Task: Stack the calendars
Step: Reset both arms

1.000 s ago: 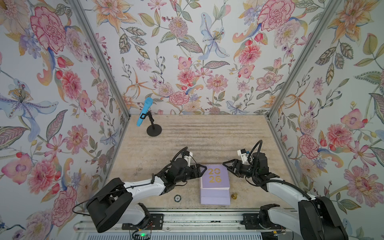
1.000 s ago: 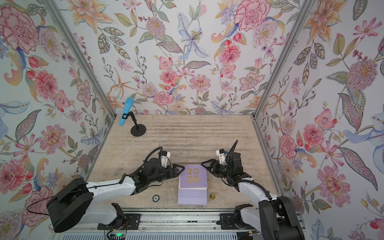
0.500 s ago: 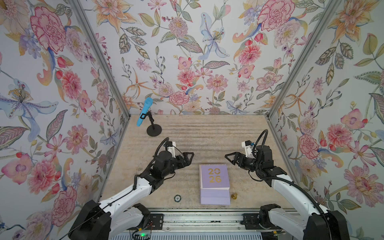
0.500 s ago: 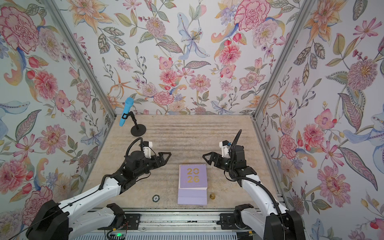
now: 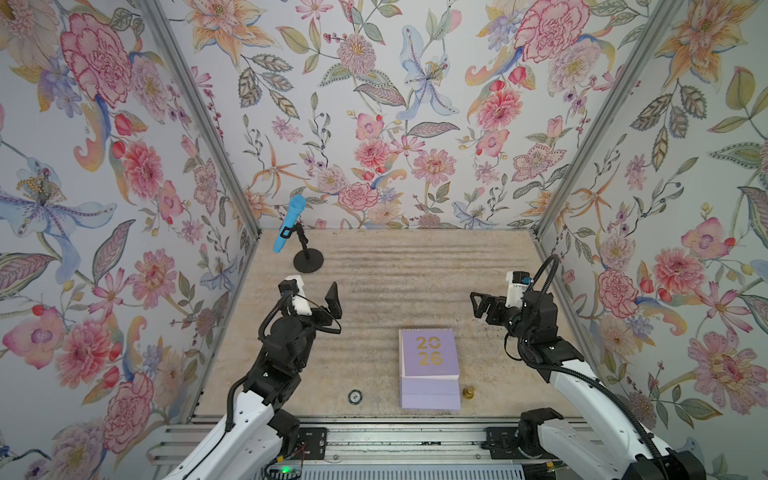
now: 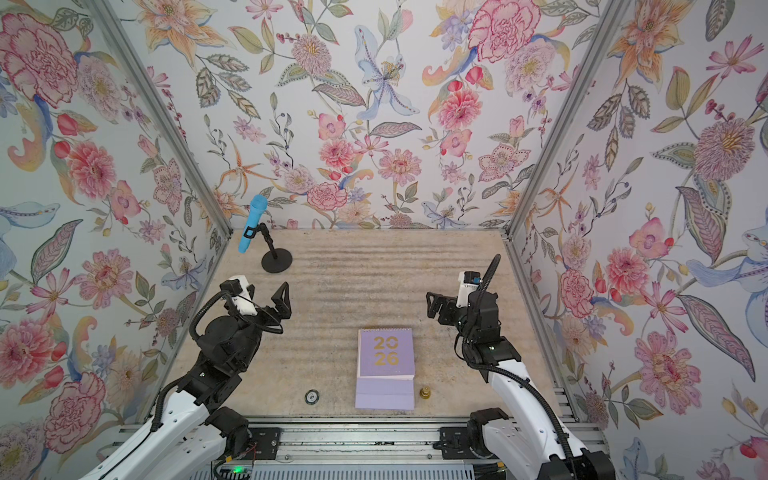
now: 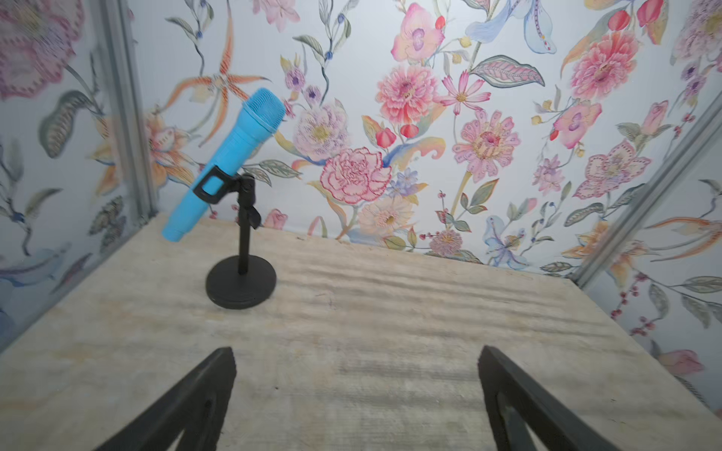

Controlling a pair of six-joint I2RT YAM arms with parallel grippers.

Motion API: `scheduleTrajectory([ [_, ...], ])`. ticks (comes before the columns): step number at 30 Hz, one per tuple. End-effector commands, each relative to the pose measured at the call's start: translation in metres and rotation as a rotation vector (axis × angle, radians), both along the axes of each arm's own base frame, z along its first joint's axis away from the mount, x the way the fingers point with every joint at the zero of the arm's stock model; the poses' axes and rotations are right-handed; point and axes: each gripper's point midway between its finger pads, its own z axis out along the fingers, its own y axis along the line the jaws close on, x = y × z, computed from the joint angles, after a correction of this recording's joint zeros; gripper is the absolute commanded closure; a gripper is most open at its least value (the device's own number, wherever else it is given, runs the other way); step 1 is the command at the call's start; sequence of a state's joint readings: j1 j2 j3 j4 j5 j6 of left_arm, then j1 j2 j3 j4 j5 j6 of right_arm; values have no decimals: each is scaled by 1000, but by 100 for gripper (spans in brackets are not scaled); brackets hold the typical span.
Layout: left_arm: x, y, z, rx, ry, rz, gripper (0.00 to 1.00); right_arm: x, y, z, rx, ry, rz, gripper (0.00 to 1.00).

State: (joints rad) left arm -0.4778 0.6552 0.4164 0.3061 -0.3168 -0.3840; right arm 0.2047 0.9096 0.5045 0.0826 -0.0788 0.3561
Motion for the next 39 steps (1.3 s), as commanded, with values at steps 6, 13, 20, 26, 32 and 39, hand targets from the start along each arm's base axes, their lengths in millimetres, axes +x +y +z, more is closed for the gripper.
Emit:
scheduleTrajectory([
  [6, -15, 69, -30, 289, -146, 342, 0, 9, -62, -2, -228, -252, -286, 1],
  [13, -3, 97, -81, 379, -73, 411, 0, 31, -82, -18, -324, -275, -330, 1],
  [20, 25, 110, -98, 403, -68, 440, 0, 37, -104, -35, -385, -260, -362, 1],
  [26, 53, 108, -126, 407, 26, 379, 0, 31, -116, -49, -311, -291, -368, 1],
  [32, 62, 107, -131, 411, 49, 347, 0, 33, -104, -61, -324, -358, -310, 1],
  [39, 70, 113, -129, 383, 58, 360, 0, 61, -94, -76, -402, -208, -271, 1],
])
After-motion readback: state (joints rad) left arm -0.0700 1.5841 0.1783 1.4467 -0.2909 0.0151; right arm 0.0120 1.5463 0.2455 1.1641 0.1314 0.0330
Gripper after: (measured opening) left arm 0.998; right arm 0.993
